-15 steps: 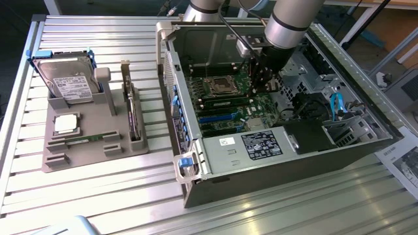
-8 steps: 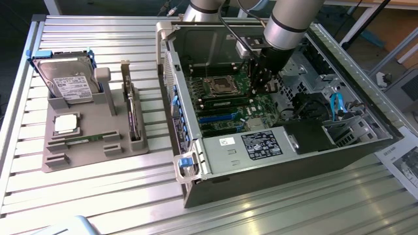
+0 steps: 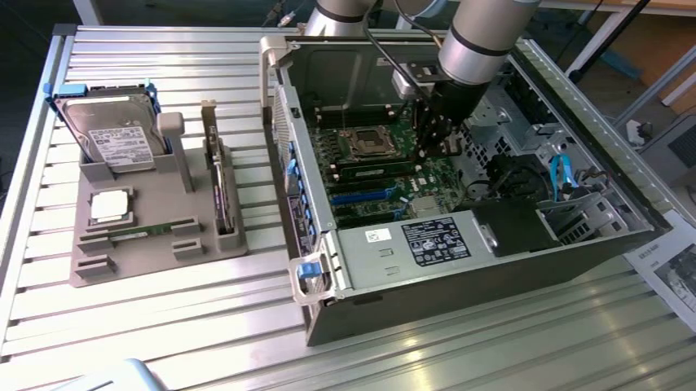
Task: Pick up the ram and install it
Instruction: 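Press down the ram until it locks into place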
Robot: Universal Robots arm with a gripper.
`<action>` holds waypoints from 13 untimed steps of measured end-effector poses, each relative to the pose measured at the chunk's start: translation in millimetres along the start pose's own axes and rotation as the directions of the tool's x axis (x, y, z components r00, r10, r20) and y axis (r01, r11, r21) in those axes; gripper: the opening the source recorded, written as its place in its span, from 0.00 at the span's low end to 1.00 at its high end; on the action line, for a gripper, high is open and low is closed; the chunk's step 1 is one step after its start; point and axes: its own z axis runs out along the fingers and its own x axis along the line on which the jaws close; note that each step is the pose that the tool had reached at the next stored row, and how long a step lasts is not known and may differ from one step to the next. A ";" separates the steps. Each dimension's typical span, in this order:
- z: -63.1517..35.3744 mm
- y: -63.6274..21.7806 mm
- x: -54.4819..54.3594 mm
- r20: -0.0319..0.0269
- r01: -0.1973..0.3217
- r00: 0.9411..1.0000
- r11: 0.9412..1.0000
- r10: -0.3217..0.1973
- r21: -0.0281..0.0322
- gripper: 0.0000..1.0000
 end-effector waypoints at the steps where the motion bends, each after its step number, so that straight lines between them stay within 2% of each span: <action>1: 0.0 0.0 0.0 0.000 0.000 1.000 1.000 0.000 0.000 0.10; 13: 3.2 0.0 0.0 0.000 0.000 1.000 1.000 0.000 0.000 0.10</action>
